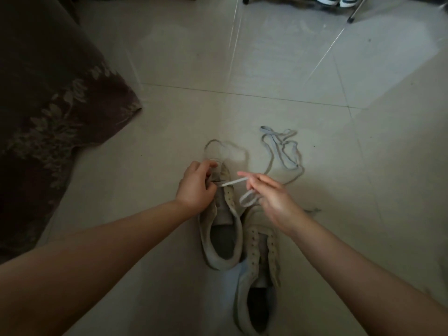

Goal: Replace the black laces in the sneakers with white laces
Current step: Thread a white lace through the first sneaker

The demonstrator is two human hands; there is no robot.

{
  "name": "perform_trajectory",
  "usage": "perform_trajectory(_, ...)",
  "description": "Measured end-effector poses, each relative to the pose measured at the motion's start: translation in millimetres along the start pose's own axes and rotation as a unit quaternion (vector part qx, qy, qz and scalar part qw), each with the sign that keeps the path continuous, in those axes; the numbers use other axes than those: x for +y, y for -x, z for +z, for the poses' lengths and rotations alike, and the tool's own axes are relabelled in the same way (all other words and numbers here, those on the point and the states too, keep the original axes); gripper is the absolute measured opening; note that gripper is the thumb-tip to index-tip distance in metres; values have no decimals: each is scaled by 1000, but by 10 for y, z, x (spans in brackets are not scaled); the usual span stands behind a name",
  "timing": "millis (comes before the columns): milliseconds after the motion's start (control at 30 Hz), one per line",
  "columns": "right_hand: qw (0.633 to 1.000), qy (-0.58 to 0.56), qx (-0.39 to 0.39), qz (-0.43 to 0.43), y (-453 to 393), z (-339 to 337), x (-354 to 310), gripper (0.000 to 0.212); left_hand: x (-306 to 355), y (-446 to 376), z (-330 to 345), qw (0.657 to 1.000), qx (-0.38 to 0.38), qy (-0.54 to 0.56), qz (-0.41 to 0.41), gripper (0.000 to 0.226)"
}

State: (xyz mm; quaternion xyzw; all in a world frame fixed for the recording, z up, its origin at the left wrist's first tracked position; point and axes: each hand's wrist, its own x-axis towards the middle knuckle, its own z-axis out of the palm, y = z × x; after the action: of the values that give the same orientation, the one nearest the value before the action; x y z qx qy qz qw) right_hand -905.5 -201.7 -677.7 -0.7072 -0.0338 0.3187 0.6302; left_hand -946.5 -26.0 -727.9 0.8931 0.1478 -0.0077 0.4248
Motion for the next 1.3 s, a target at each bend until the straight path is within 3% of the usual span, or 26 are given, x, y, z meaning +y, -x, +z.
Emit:
perform_trajectory(67,969,-238,-26,54,-13,105,-121,34,2,-16,-7,1000,-1,2,19,48)
perform_trajectory(100,951,-299,-19,76,-5,128,-171,34,2,-23,-17,1000,-4,5,23,49)
perform_trajectory(167,954,-276,21,112,-10,89,-201,35,-4,-30,-40,1000,-12,11,18,51)
perform_trajectory(233,991,-28,51,121,-5,-5,-150,34,-18,-16,-43,1000,-14,14,17,55)
perform_trajectory(267,982,147,48,113,4,-47,-112,30,-26,-9,-42,1000,-11,18,19,58)
perform_trajectory(333,906,413,3,90,5,-138,-45,30,-37,-6,-39,999,1,38,19,59)
perform_trajectory(433,808,575,-112,57,16,-161,-64,28,-35,-7,-40,998,21,60,-5,32)
perform_trajectory(467,813,567,-126,50,26,-163,-110,29,-41,-10,-39,998,26,62,-13,29)
perform_trajectory(567,920,386,-67,-4,42,-196,-218,29,-78,-18,-12,996,37,82,-20,40)
perform_trajectory(600,941,334,-46,-21,33,-185,-214,28,-84,-17,0,995,40,90,-20,47)
perform_trajectory(667,968,242,-59,-13,2,-58,-194,28,-90,-10,27,994,44,98,-16,58)
perform_trajectory(733,996,61,-67,3,-52,131,-104,36,-94,1,30,994,49,97,-12,61)
perform_trajectory(800,989,-138,-30,52,-80,202,-129,40,-105,2,8,994,46,96,-7,64)
perform_trajectory(900,968,-219,18,119,-81,41,-221,41,-108,3,-27,996,36,84,6,66)
perform_trajectory(967,984,-86,25,153,-93,-135,-213,34,-111,11,-28,997,31,63,15,61)
perform_trajectory(1033,978,145,-3,147,-98,-190,-143,29,-117,18,-14,998,33,48,38,49)
perform_trajectory(1133,888,453,-73,42,-133,-112,-2,19,-141,48,35,997,1,14,72,41)
perform_trajectory(1200,858,503,-99,31,-119,-13,1,23,-138,113,60,997,-24,9,73,52)
perform_trajectory(1300,857,503,-109,14,-93,30,-69,17,-137,144,46,998,-21,8,64,58)
